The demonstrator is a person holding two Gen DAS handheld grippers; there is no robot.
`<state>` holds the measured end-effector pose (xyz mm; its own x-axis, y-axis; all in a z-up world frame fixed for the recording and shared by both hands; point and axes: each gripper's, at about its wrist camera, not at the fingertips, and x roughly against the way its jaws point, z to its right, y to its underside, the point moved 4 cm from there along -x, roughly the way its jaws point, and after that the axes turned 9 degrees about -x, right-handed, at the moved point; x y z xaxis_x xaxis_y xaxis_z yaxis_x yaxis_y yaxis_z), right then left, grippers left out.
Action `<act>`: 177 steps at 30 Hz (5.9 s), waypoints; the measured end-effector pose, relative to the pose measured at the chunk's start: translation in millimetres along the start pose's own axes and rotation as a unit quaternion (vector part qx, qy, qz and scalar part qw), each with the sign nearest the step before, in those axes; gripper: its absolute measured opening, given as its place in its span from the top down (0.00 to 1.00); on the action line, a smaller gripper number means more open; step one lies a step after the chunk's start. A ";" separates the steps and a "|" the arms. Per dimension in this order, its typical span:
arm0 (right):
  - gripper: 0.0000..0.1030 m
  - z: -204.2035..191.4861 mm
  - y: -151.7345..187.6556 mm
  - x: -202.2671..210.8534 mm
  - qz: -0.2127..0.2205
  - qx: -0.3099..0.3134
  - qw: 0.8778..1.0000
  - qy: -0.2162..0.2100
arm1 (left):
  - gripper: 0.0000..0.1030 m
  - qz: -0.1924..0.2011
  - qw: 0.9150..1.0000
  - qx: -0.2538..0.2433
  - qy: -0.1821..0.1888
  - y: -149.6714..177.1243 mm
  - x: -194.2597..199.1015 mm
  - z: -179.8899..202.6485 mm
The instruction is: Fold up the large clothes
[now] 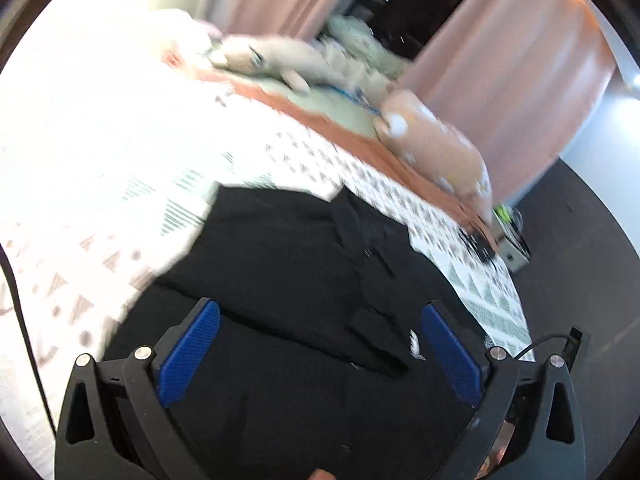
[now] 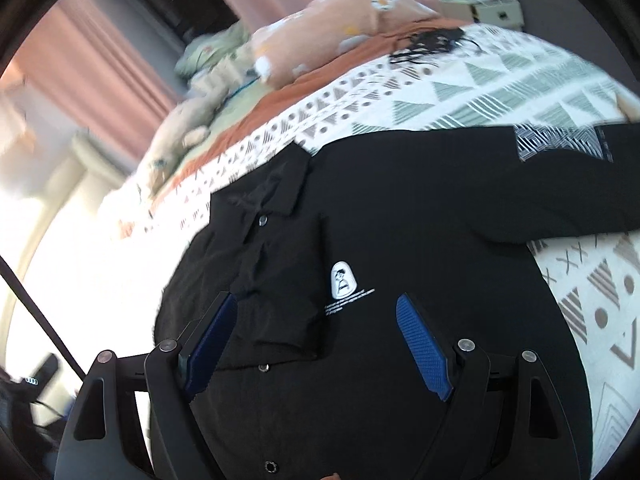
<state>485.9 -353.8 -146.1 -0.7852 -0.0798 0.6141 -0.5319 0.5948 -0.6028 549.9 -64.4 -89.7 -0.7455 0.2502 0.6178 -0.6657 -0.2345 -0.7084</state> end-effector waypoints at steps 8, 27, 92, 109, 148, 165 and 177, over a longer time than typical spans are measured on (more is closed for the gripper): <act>0.22 -67.4 24.0 -33.0 0.004 0.135 0.989 0.066 | 0.00 0.015 0.999 0.035 -0.013 -3.5 -0.4 -51.1; 0.22 -97.5 47.0 -112.4 -0.005 0.244 0.941 0.233 | 0.00 -0.003 0.998 0.067 -0.016 12.9 -12.3 -88.8; 0.26 229.2 -12.9 49.3 0.137 -0.266 0.948 0.105 | 0.00 -0.034 0.996 -0.081 -0.013 38.9 -55.7 12.7; 0.98 172.4 -35.5 69.3 0.204 -0.163 0.964 0.052 | 0.00 -0.027 0.997 -0.064 -0.033 36.9 -48.6 1.2; 0.08 29.4 -16.6 -87.9 -0.044 -0.027 0.997 -0.052 | 0.00 -0.012 0.999 -0.033 -0.007 23.4 -29.2 -22.7; 0.08 115.1 -43.0 46.3 0.035 -0.043 0.996 0.074 | 0.00 -0.016 0.999 -0.041 -0.012 26.6 -31.2 -15.7; 0.21 131.5 -39.3 28.4 0.073 -0.071 0.986 0.130 | 0.00 -0.023 0.999 -0.042 -0.016 28.8 -37.1 -16.5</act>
<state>442.8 -484.6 -171.9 -0.7321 0.2121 0.6473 -0.3546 0.6928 -0.6280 558.9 -64.8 -138.7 -0.7163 0.2285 0.6594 -0.6947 -0.1441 -0.7047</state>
